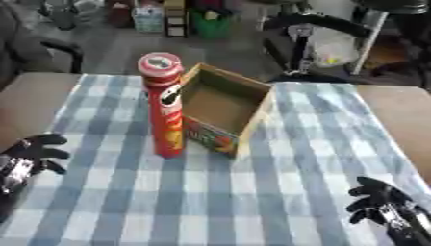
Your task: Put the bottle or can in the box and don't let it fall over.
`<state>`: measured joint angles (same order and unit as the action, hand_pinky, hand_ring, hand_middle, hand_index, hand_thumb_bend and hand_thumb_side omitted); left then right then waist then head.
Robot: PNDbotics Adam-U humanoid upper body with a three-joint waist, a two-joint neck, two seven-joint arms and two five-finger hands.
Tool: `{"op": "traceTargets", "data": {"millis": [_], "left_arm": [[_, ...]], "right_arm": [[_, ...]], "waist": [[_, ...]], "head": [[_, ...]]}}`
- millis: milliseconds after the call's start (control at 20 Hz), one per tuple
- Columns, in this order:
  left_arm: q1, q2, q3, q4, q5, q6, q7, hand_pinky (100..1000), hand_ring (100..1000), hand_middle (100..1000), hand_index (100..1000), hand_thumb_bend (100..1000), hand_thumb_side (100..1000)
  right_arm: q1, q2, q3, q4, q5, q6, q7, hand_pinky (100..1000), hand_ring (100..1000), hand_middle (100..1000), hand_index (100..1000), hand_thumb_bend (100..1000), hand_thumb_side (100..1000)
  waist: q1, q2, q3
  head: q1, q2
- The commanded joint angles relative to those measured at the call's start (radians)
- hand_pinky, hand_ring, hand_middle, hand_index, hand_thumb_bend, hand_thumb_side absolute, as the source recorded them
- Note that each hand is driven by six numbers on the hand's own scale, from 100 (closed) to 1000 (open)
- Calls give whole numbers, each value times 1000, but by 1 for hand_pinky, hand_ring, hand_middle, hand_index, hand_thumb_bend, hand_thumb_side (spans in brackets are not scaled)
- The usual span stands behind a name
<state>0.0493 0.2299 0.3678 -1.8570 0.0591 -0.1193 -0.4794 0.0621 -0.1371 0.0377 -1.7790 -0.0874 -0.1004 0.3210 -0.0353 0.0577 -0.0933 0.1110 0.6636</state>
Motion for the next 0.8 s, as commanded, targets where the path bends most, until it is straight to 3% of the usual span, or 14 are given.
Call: {"op": "traceTargets", "data": {"millis": [50,250,450,650,700,800], "left_arm": [[-5,97,10,-40,-4,-31,22,564,694,737,815,173,702],[-25,316,-20,-53,36,-111,75,584,709,750,831,176,670],[-103,613,-69,5,64,-225,127,652,745,785,870,211,604],[-285,862,-166,161,74,-322,130,703,764,803,893,250,597],[-339,904,-196,202,59,-346,115,761,792,829,916,287,595],[-453,943,-266,273,0,-410,64,791,807,843,928,316,599]], "right_arm": [[-9,-16,-8,-18,3,-1,-3,497,585,655,829,100,598],[-9,-22,-5,-16,2,0,-1,497,584,655,829,100,598],[-9,-29,-4,-15,3,-1,-1,497,584,655,829,100,599],[-9,-36,3,-13,5,0,6,497,585,655,829,100,600],[-9,-38,5,-13,5,0,8,497,585,655,829,100,601],[-10,-42,8,-12,4,0,11,497,585,655,829,100,602]], "waist": [[6,-13,-2],[11,-16,-8],[19,-18,-16],[29,-21,-34],[31,-22,-40],[36,-25,-52]], "head": [[-3,-11],[-15,-19],[-25,-23],[-22,-31],[-21,-33],[-14,-33]]}}
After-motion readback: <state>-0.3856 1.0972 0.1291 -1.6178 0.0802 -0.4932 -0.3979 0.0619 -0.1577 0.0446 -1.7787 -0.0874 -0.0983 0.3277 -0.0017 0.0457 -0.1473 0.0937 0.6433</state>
